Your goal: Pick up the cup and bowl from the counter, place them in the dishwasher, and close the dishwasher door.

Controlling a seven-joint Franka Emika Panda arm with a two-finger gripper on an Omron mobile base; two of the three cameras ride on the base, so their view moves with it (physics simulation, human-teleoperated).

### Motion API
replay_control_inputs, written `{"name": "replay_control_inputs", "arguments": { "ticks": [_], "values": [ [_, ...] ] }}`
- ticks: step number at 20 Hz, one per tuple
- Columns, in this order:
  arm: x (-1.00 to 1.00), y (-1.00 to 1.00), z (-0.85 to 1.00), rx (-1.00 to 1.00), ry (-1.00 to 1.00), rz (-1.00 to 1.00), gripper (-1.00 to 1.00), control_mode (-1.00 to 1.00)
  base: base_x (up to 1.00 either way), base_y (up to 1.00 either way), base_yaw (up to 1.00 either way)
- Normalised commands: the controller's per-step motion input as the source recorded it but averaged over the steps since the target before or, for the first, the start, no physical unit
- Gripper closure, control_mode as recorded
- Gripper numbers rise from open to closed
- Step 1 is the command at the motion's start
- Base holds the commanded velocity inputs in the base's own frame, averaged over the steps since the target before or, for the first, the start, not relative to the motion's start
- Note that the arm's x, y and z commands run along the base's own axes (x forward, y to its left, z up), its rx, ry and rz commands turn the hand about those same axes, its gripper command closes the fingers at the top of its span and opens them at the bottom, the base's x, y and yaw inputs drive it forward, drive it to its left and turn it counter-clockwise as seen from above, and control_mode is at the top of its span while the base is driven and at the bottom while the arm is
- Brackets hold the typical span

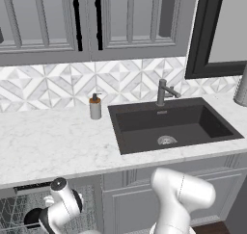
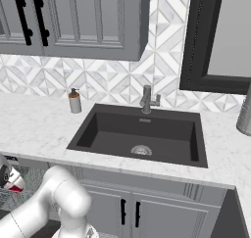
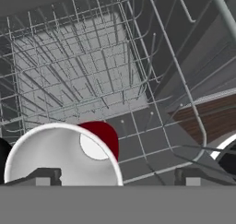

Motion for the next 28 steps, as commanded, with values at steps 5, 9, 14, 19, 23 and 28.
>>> {"name": "replay_control_inputs", "arguments": {
  "ticks": [5, 9, 14, 19, 23, 28],
  "values": [
    [-0.30, 0.00, 0.22, 0.00, 0.00, 0.00, -1.00, -1.00, 0.00, 0.00, 0.00],
    [-0.62, 0.00, 0.27, 0.00, -0.03, 0.03, -1.00, -1.00, 0.00, 0.00, 0.00],
    [-0.42, 0.00, 0.35, -0.05, -0.10, 0.13, -1.00, -1.00, 0.00, 0.00, 0.00],
    [-0.22, 0.28, 0.39, -0.26, 0.00, 0.24, -1.00, -1.00, 0.00, 0.00, 0.00],
    [-0.40, 0.97, 0.28, -0.61, -0.02, 0.41, -1.00, -1.00, 0.00, 0.00, 0.00],
    [-0.38, 1.00, 0.18, -0.70, 0.06, 0.40, -1.00, -1.00, 0.00, 0.00, 0.00]
  ]
}}
